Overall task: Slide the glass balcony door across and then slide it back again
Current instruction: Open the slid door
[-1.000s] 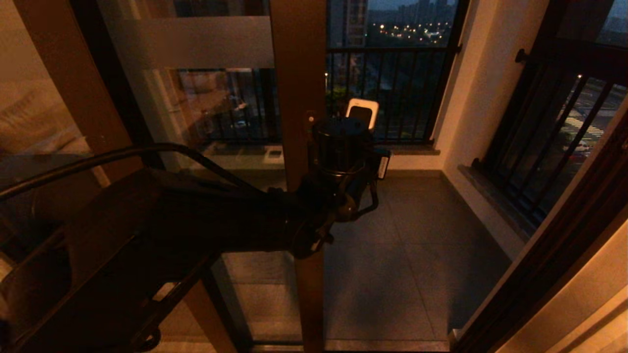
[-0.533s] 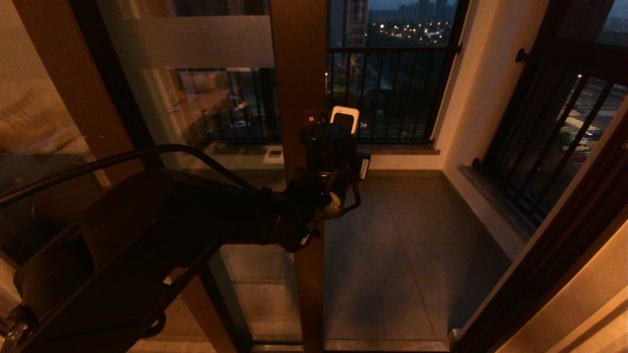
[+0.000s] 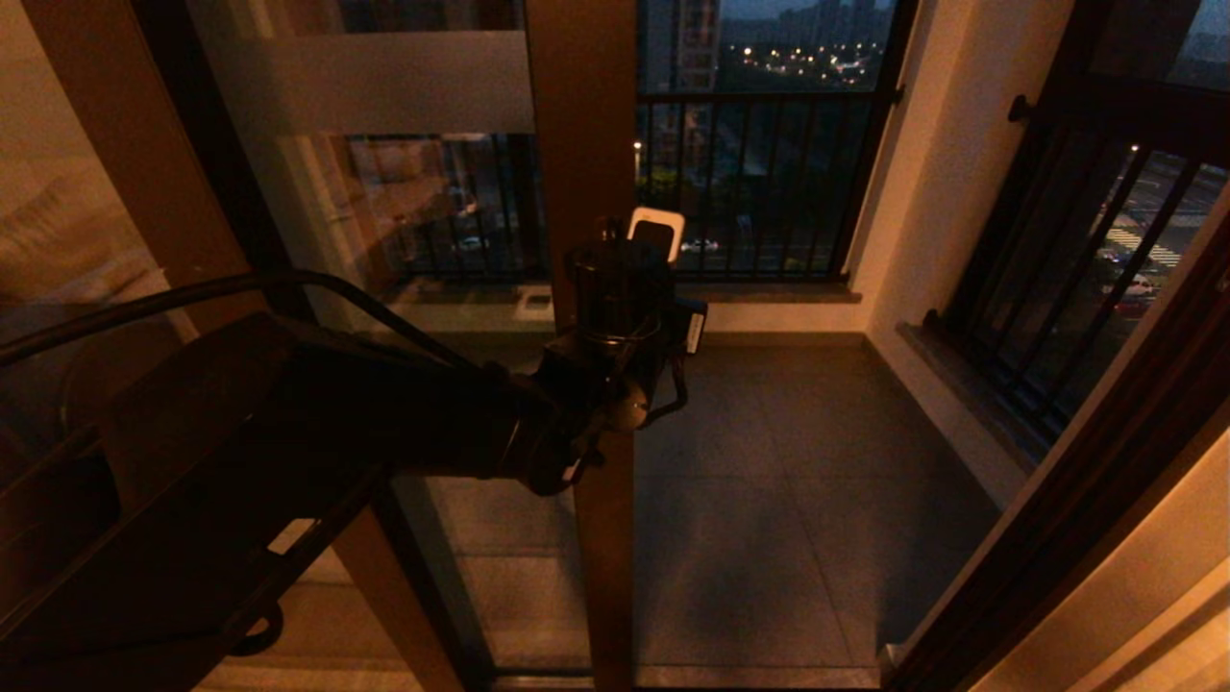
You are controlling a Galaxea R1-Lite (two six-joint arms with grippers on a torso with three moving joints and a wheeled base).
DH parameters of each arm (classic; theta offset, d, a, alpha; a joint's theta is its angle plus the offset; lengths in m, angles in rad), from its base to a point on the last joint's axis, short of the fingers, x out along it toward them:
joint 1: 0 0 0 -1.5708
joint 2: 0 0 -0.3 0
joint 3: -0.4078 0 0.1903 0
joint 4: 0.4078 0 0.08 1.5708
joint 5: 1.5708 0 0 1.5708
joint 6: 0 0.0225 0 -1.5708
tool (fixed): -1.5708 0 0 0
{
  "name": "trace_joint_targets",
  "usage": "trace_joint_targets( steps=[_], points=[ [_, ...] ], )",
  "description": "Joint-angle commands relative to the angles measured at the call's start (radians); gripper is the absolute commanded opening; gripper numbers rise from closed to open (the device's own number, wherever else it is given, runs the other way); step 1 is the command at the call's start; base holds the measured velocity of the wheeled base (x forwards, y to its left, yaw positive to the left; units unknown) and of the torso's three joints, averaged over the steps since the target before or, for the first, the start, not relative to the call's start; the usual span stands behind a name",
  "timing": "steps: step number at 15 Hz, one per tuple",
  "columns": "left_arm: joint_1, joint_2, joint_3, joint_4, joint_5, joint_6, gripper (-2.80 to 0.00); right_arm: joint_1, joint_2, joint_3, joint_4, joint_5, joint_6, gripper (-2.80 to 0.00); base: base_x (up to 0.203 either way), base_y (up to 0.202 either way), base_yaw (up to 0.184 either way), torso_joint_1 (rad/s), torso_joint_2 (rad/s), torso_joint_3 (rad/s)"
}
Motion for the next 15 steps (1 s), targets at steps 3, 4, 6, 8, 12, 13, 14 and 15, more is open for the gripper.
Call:
trace_joint_targets(
  steps=[3,4,6,8,12,13,14,15],
  points=[
    [0.028,-0.02,0.014,-0.007,0.008,0.001,-2.8,0.0,0.0,0.003,0.0,0.001,-0.001,-2.8,0.0,0.0,0.0,0.0,0.0,0.0],
    [0.03,-0.023,0.018,-0.007,0.008,0.001,-2.8,0.0,0.0,0.003,0.0,0.001,-0.001,-2.8,0.0,0.0,0.0,0.0,0.0,0.0],
    [0.033,-0.04,0.052,-0.016,0.008,0.002,-2.8,0.0,0.0,0.003,0.0,0.001,-0.001,-2.8,0.0,0.0,0.0,0.0,0.0,0.0],
    [0.039,-0.056,0.079,-0.035,0.007,0.004,-2.8,0.0,0.0,0.003,0.0,0.001,-0.001,-2.8,0.0,0.0,0.0,0.0,0.0,0.0],
    [0.059,-0.075,0.095,-0.037,0.007,0.004,-2.8,0.0,0.0,0.003,0.0,0.001,-0.001,-2.8,0.0,0.0,0.0,0.0,0.0,0.0],
    [0.062,-0.081,0.095,-0.037,0.007,0.004,-2.8,0.0,0.0,0.003,0.0,0.001,-0.001,-2.8,0.0,0.0,0.0,0.0,0.0,0.0],
    [0.064,-0.084,0.096,-0.039,0.007,0.003,-2.8,0.0,0.0,0.003,0.0,0.001,-0.001,-2.8,0.0,0.0,0.0,0.0,0.0,0.0],
    [0.067,-0.091,0.101,-0.038,0.007,0.001,-2.8,0.0,0.0,0.003,0.0,0.001,-0.001,-2.8,0.0,0.0,0.0,0.0,0.0,0.0]
  ],
)
